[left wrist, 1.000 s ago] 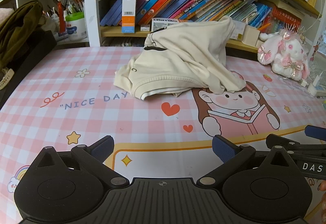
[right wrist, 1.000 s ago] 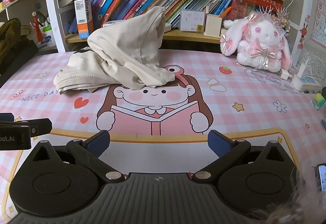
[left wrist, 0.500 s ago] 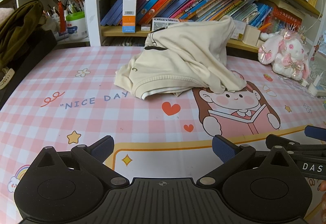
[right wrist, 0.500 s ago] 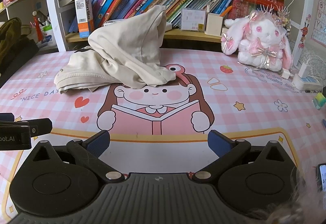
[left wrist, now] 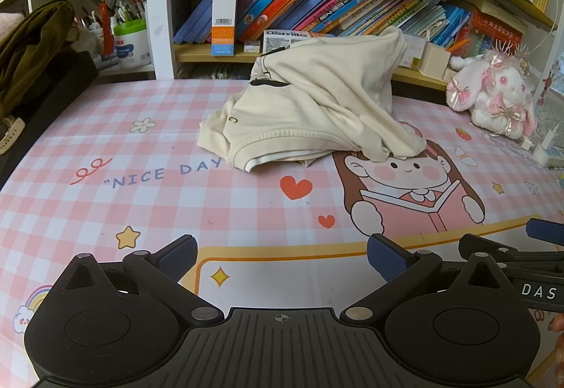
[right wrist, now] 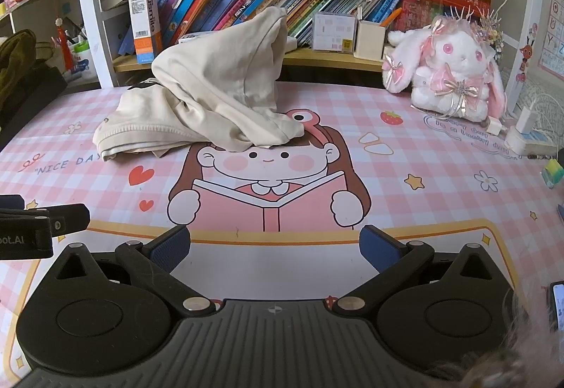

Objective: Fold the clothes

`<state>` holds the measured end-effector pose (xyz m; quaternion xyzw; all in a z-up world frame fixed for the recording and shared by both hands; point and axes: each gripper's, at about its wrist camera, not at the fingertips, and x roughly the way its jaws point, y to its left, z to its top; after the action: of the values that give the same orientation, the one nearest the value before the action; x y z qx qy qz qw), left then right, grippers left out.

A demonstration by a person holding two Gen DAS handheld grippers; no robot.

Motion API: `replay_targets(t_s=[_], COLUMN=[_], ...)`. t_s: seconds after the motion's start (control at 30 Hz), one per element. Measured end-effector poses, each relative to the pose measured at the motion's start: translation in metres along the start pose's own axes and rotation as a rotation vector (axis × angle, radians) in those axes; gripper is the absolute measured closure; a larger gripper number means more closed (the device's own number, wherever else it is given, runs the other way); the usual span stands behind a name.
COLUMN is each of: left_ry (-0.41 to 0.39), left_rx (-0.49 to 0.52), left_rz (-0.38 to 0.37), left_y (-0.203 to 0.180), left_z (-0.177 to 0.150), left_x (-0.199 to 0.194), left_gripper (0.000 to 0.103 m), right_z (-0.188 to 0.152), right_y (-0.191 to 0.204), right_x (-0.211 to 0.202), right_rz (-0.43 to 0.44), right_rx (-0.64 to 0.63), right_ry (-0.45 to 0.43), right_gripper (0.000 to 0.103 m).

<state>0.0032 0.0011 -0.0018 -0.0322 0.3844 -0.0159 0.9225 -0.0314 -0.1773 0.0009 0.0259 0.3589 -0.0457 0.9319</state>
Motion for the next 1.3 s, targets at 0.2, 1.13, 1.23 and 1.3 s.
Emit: replay_targets(t_s=[0.2, 1.13, 1.23, 1.3], left_ry=[0.003, 0.006, 0.007, 0.014], left_rx=[0.002, 0.025, 0.030, 0.033], left_rz=[0.002, 0.008, 0.002, 0.002], left_y=[0.0002, -0.0012, -0.0023, -0.0035], left_z=[0.0003, -0.0005, -0.0014, -0.0022], left_x=[0.0006, 0.0017, 0.0017, 0.0030], left_gripper=[0.000, 0.000, 0.000, 0.000], right_z=[-0.0003, -0.0018, -0.0028, -0.0032], right_y=[0.0002, -0.0016, -0.0020, -0.0021], right_x=[0.0002, 0.0020, 0.0023, 0.0023], right_rz=[0.001, 0.014, 0.024, 0.035], right_rx=[-0.001, 0.010, 0.012, 0.012], right_ry=[0.002, 0.005, 0.005, 0.004], right_gripper=[0.000, 0.000, 0.000, 0.000])
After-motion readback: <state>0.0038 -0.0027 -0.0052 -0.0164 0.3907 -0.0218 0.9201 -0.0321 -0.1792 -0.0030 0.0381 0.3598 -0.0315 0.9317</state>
